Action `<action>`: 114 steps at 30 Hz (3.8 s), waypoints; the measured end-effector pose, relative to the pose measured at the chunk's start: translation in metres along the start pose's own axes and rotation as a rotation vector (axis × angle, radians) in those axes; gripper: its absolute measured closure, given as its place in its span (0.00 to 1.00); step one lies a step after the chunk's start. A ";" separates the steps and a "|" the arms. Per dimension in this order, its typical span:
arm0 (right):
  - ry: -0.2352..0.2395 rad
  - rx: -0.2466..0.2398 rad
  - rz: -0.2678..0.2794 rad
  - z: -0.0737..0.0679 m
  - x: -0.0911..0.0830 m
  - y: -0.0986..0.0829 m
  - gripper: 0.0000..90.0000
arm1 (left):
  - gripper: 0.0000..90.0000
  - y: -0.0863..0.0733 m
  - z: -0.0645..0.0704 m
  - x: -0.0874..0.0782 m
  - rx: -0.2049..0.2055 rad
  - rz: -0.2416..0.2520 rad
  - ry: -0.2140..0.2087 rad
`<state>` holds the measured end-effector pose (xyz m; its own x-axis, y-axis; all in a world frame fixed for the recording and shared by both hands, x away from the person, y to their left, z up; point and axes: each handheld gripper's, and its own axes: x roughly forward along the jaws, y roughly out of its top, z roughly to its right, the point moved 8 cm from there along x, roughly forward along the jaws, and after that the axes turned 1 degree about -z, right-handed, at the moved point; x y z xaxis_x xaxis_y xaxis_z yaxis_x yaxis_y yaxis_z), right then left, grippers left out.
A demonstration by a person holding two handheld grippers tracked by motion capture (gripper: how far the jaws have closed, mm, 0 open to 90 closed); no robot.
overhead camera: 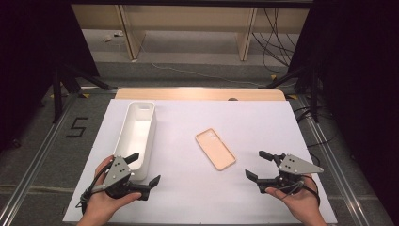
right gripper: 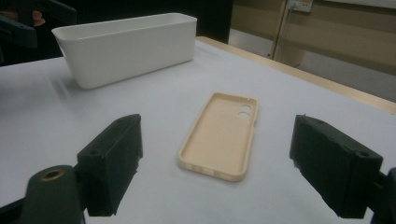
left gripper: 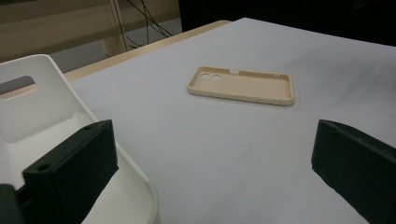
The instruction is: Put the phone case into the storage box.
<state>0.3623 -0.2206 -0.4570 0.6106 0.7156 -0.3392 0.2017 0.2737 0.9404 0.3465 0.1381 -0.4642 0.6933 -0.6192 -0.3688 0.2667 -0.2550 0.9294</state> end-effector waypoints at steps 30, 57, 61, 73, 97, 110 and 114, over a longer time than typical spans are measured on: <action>-0.074 -0.016 -0.259 0.031 0.042 -0.014 1.00 | 0.02 0.000 0.001 0.000 0.000 0.000 -0.005; -0.058 0.052 -0.522 0.048 0.100 -0.054 1.00 | 0.03 -0.001 0.001 -0.001 -0.007 0.003 -0.005; -0.054 0.053 -0.531 0.048 0.100 -0.057 1.00 | 0.03 -0.001 0.000 -0.001 -0.008 0.003 -0.007; -0.043 0.047 -0.533 0.045 0.101 -0.056 1.00 | 0.03 -0.001 0.001 -0.001 -0.009 0.005 -0.007; 0.030 0.003 -0.555 0.015 0.106 -0.054 1.00 | 0.03 -0.001 0.001 -0.001 -0.011 0.005 -0.007; 0.048 -0.014 -0.561 0.007 0.107 -0.053 1.00 | 0.03 -0.001 0.001 -0.001 -0.010 0.006 -0.007; 0.052 -0.012 -0.563 0.005 0.108 -0.053 1.00 | 0.03 -0.001 0.001 -0.001 -0.010 0.006 -0.007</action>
<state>0.4214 -0.1615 -0.5431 0.3723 0.4877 -0.7897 0.4768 0.6294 0.6135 0.3451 0.1384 -0.4645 0.6901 -0.6260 -0.3632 0.2694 -0.2436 0.9317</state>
